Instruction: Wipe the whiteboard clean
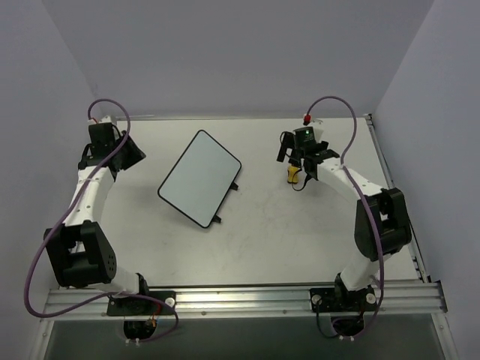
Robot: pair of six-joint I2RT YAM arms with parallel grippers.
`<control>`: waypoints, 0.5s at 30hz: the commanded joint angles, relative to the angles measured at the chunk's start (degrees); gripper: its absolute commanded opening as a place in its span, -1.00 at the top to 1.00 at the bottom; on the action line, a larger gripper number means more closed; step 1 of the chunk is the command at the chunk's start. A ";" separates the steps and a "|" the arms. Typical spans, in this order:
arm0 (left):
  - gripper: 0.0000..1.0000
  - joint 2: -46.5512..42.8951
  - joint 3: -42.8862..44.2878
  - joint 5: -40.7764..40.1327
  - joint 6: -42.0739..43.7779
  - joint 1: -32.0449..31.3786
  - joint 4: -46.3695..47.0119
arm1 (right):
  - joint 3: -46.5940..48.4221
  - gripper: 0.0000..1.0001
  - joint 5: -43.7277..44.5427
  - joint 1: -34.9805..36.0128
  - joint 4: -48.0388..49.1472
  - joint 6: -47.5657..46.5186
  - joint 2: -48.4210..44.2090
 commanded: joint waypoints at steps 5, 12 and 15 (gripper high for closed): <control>-0.50 -9.85 5.04 3.67 0.03 0.18 -1.82 | 1.32 -1.00 -3.83 -0.31 -0.19 -2.62 -14.24; -0.88 -19.26 4.79 3.50 -0.24 -2.54 -1.91 | 0.00 -1.00 -6.56 -0.31 -0.63 -4.29 -24.53; -0.88 -21.81 4.60 3.23 0.46 -3.42 -1.65 | -0.70 -1.00 -6.83 -0.31 -1.07 -4.73 -26.47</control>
